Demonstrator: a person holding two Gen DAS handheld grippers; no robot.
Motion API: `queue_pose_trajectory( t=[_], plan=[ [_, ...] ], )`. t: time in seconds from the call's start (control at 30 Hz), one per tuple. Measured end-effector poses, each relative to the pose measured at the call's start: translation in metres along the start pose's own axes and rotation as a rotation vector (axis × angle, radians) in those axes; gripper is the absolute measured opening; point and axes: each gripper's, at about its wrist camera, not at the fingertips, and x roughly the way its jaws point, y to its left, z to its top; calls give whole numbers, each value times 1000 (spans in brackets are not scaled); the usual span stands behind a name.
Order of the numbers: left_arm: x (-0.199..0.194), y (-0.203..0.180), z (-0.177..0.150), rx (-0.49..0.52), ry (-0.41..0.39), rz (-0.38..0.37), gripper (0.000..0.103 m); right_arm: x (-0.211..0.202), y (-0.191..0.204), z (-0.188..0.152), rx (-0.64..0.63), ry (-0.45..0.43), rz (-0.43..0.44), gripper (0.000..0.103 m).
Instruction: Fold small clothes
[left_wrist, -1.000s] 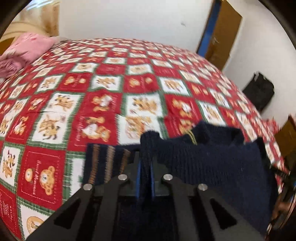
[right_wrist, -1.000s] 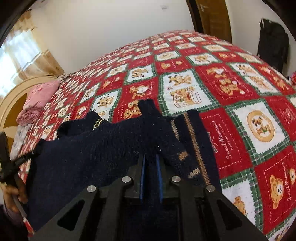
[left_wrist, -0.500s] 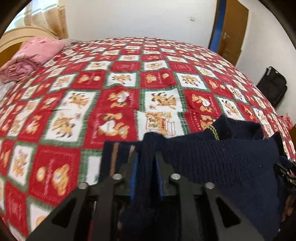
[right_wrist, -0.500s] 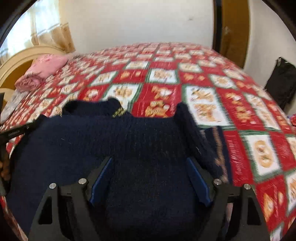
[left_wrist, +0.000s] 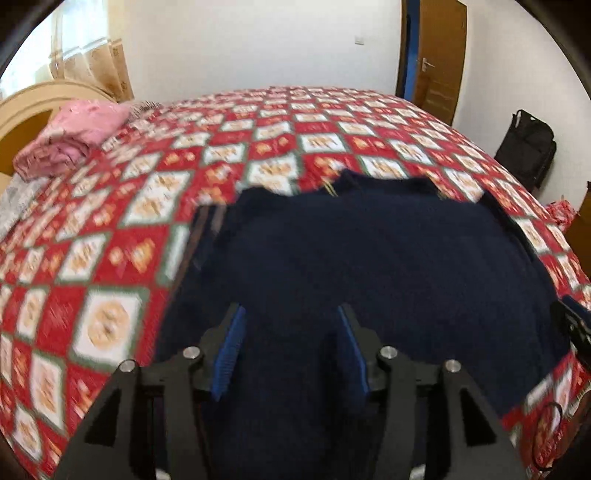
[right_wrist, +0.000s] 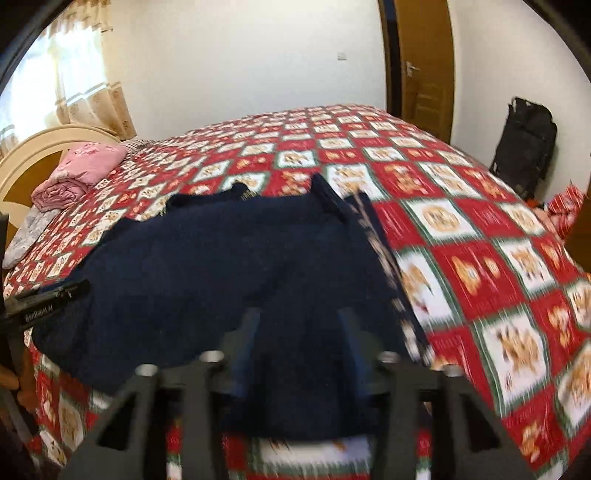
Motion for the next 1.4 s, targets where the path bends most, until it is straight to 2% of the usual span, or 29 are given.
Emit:
queue_pose_trajectory(
  t=[0.1,0.2,0.27,0.5,0.67,0.8,0.87,0.9,0.93,1.03,1.13,1.27,1.4],
  plan=[
    [6,-8,-16,-25,37,-4,54,2,-7,-14,18,35,-7,38],
    [5,-19,-25,1,29,44,54,16,-10,-30,47,110,11,39],
    [4,-25,-28,15,33,47,54,16,-11,-35,56,87,8,39],
    [11,-24,-31,2,30,66,57,25,-7,-31,46,94,-11,39],
    [12,-24,-31,10,24,76,67,27,-5,-25,46,107,-18,40],
    [4,-8,-31,-50,39,21,68,19,-9,-25,86,101,-5,40],
    [-6,6,-32,-97,42,20,74,2,-9,-24,109,32,-2,40],
    [-12,16,-32,-128,35,29,81,-6,-3,-23,80,-10,-11,40],
    [-20,26,-32,-153,11,40,83,-18,8,-20,23,-72,-12,40],
    [-33,52,-30,-191,-58,114,84,-34,43,-12,-100,-146,52,39],
    [-28,71,-26,-213,-64,200,84,-27,76,-8,-171,-118,142,39],
    [-6,89,-26,-291,-1,163,84,3,126,-5,-233,-30,254,39],
    [12,96,-34,-351,58,129,84,32,149,-15,-253,26,251,39]
  ],
)
